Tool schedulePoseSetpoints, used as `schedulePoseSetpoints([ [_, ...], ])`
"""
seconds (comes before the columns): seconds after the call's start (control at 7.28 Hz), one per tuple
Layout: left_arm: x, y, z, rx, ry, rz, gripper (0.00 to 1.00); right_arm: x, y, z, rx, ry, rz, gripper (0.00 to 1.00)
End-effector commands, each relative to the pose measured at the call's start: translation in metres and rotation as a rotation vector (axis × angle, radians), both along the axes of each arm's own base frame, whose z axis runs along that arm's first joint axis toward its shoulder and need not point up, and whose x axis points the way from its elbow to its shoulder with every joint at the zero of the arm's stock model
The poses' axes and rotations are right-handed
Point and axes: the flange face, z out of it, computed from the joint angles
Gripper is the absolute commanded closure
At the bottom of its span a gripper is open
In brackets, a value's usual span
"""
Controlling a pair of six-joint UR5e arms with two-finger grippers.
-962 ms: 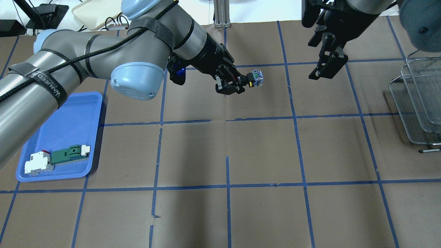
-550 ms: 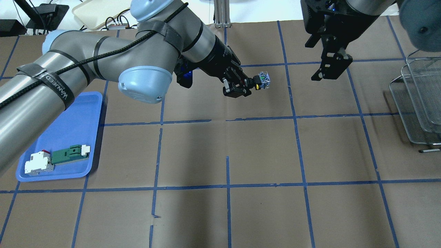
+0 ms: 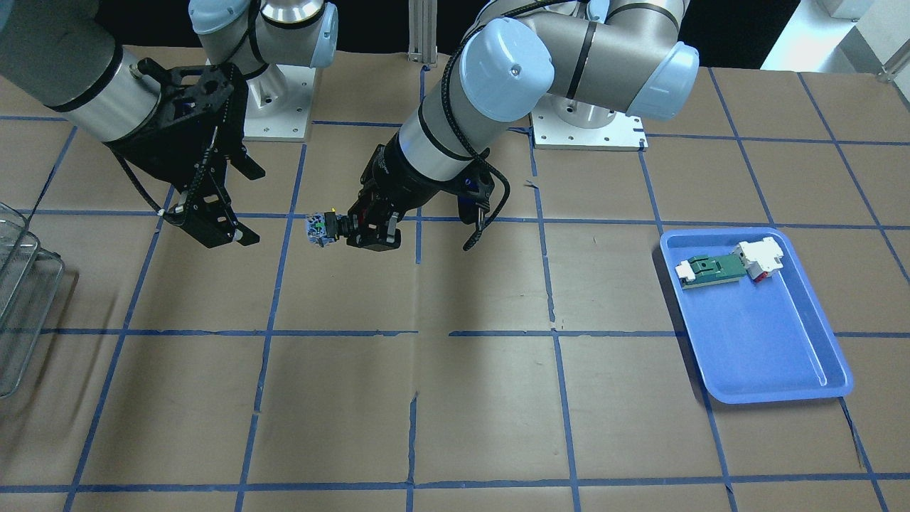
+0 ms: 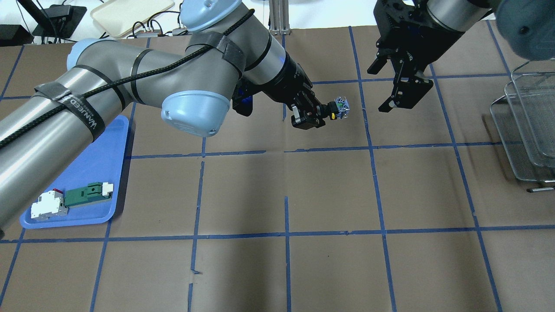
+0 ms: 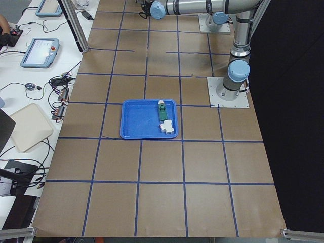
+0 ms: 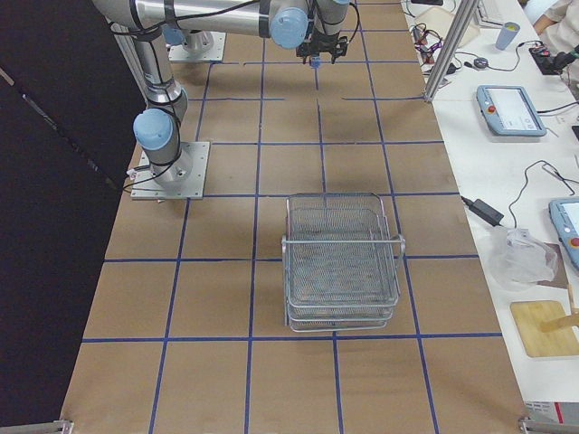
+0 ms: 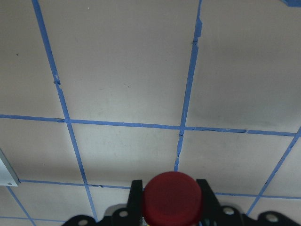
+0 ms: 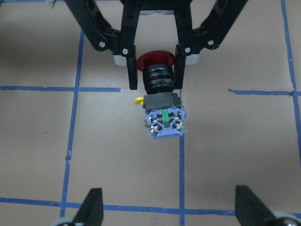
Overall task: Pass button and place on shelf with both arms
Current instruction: 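Close the right gripper on the button body below the left gripper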
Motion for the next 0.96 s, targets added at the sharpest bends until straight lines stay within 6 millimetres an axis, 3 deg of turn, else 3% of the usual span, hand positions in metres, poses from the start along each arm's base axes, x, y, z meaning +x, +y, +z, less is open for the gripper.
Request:
schedulePoseSetpoints([
  [0.0, -0.001, 0.0, 0.002, 0.002, 0.001, 0.006, 1.0, 0.016, -0.003, -0.012, 0.04, 0.003, -0.02, 0.0],
  [0.82, -0.002, 0.0, 0.0, 0.005, 0.0, 0.004, 1.0, 0.032, 0.002, -0.025, 0.067, -0.08, -0.01, 0.0],
])
